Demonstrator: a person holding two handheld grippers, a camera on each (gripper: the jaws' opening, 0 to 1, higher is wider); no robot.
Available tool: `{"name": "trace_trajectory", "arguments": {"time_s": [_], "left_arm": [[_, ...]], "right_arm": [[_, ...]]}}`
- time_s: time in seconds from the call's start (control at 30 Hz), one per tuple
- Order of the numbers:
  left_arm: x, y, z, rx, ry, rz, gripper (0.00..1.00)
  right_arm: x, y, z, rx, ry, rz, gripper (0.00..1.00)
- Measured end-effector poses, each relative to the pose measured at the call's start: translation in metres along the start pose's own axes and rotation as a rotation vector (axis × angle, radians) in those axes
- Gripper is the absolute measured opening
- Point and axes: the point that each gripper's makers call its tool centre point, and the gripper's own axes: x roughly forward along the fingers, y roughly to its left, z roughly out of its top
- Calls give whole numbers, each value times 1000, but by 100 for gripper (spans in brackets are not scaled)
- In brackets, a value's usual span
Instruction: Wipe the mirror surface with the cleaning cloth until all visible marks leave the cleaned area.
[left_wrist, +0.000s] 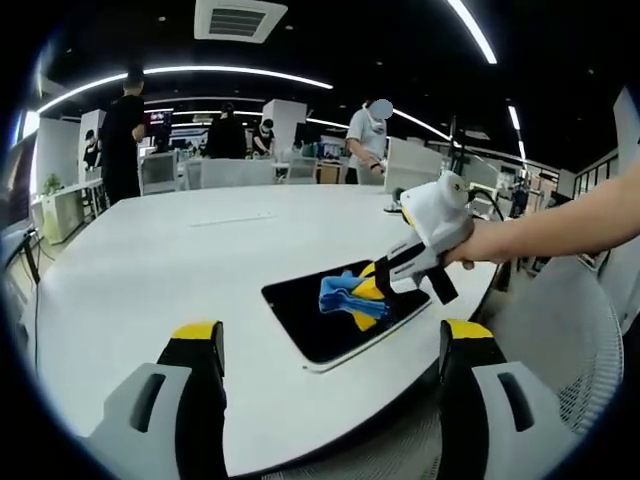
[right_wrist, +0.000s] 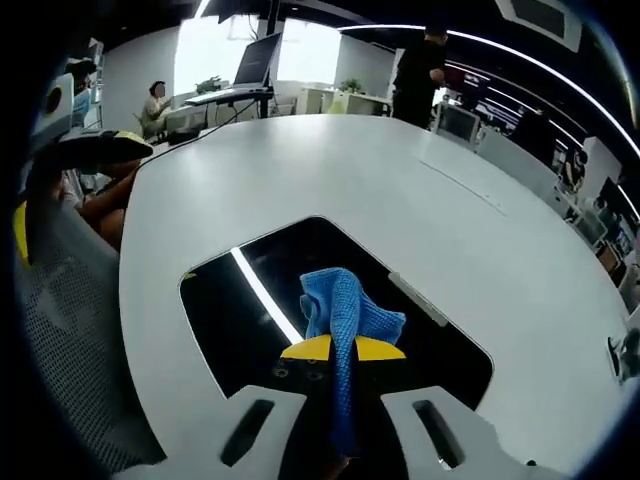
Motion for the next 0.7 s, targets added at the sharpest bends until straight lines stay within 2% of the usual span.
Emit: {"name": "trace_trajectory", "arguments": {"time_s": [0.5, 0.7], "left_arm": [[1, 0, 2, -1, -13, -3, 87], [1, 0, 2, 0, -9, -6, 87]], "right_arm": [[14, -21, 9, 17, 23, -14, 0], [23, -32, 14, -25, 45, -14, 0]]}}
